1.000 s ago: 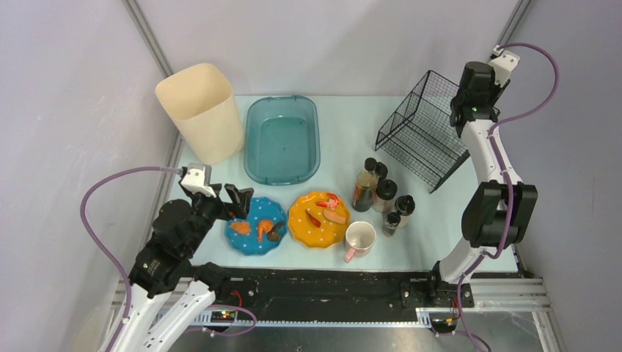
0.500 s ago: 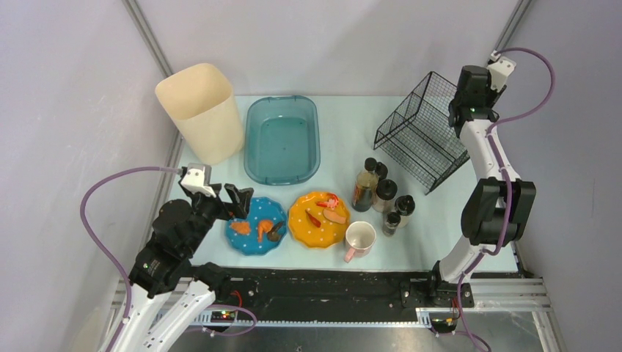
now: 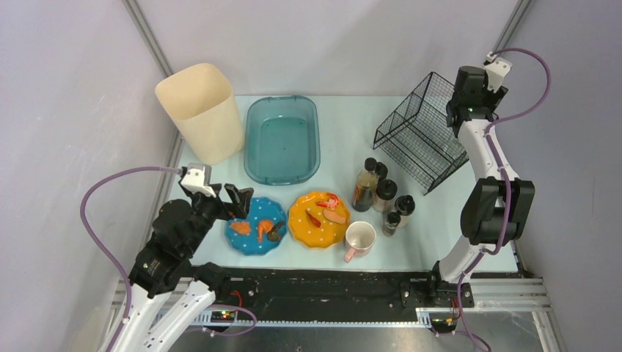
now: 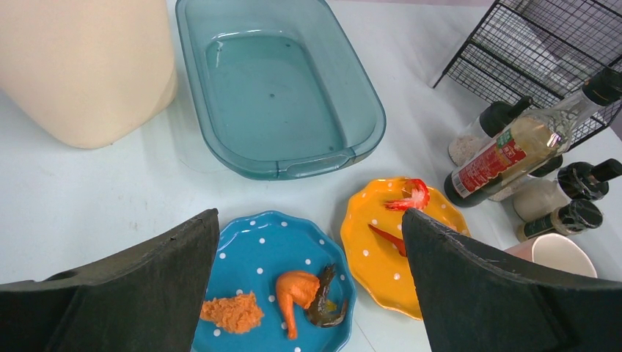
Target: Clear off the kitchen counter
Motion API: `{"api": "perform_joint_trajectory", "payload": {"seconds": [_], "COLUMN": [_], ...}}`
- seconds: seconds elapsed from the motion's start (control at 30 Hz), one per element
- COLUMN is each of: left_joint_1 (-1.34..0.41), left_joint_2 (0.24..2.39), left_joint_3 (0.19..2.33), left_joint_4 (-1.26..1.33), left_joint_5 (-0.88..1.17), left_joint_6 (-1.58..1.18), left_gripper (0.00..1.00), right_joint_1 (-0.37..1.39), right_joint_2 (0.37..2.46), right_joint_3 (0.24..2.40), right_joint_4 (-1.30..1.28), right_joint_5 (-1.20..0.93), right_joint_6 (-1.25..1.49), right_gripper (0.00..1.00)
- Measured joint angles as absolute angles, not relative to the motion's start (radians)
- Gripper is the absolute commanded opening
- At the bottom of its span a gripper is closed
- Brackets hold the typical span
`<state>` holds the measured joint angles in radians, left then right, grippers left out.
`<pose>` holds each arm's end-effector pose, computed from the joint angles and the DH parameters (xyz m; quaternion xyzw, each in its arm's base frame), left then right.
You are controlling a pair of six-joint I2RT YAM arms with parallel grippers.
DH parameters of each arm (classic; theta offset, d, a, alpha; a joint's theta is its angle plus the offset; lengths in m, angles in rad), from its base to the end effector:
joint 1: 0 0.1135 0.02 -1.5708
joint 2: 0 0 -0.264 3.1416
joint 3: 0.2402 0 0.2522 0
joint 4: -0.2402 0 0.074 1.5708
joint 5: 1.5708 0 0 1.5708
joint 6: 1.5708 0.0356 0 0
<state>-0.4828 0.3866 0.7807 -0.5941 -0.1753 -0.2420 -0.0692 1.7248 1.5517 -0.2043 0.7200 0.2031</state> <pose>0.0786 -0.0342 0.3408 0.0376 0.7723 -0.1602 0.6136 0.4032 -0.0515 0.3542 0.3012 0.7401 -0.2556 0.5442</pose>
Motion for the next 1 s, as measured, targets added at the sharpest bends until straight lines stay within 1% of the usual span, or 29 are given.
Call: {"api": "perform_joint_trajectory", "payload": {"seconds": [0.13,0.33,0.43,0.57,0.8,1.0], "left_joint_1": [-0.482,-0.474,-0.473,-0.473,-0.472,-0.472], "left_joint_2": [0.387,0.394,0.395,0.395,0.395,0.395], "left_joint_3": [0.781,0.781,0.781,0.781,0.781,0.78], "left_joint_4": [-0.594,-0.594,-0.594,-0.594,-0.594,-0.594], "left_joint_5": [-0.172,-0.171,-0.171,-0.171,-0.172,-0.172], "left_joint_6": [-0.242,-0.242,-0.242,-0.242,-0.242,-0.242], "left_gripper": [0.98,0.98,0.98,0.98,0.98,0.98], "right_joint_1": [-0.051,-0.007,0.021,0.051,0.122,0.334], "right_joint_2": [1.723,1.694,1.66,1.594,1.455,1.271], "right_joint_3": [1.552,1.552,1.552,1.552,1.534,1.443], "right_joint_4": [-0.203,-0.203,-0.204,-0.205,-0.184,-0.184], "right_joint_5": [0.725,0.752,0.777,0.82,0.897,0.904], "right_joint_6": [0.178,0.121,0.1,0.073,-0.004,-0.032], "right_gripper": [0.8,0.89,0.96,0.97,0.96,0.94]}}
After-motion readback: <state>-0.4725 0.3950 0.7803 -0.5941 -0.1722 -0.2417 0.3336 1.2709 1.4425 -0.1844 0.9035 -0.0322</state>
